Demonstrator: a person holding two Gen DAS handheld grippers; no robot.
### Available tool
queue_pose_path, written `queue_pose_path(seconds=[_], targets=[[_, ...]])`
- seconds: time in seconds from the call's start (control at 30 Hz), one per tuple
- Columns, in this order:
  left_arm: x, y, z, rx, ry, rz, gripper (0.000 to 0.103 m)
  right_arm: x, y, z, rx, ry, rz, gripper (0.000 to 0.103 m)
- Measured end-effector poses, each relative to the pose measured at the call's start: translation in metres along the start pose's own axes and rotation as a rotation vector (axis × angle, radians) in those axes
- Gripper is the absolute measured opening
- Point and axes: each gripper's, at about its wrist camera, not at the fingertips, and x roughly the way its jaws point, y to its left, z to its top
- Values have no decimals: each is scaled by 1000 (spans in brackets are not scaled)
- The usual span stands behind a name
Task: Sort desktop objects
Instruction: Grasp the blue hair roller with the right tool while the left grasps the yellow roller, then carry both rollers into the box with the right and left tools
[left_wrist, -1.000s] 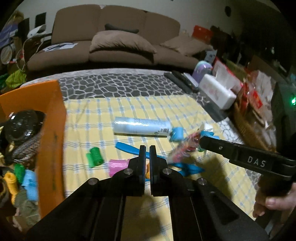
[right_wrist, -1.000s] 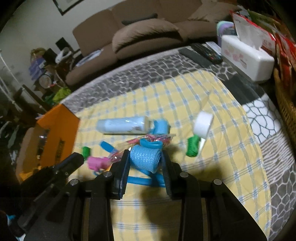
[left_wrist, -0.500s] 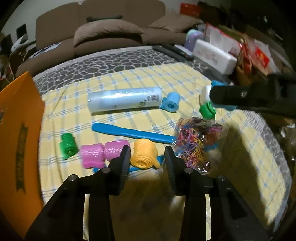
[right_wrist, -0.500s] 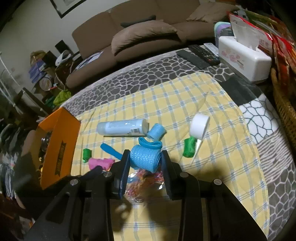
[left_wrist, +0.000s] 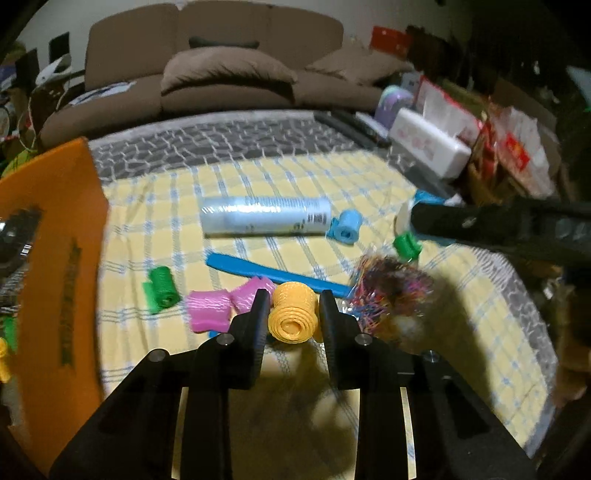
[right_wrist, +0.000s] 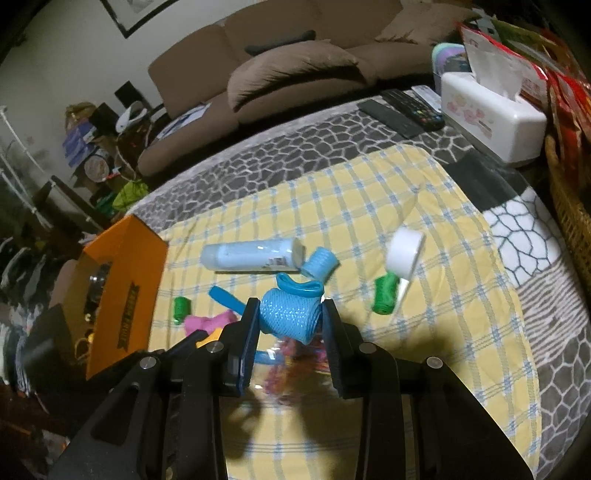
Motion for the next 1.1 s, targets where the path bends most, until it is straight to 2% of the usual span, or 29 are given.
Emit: queue_pose_path(seconds=[0.23,0.4,0.63,0.77,1.1], targets=[[-62,19,16,-34,-95,11,25,-3,34,-1,-50,0,51,33],[-107,50,12,-101,-148,34,25,-3,68,-5,-96,7,111,33],[-134,110,-8,-203,-130,107,25,9,143,-18,-204,37,213,33],[-142,133,-19,-219,-113,137,25,19,182,-29,-268,57,243,33],[-157,170,-45,-245,-71,188,25,41,235,-46,-341,91,265,33]])
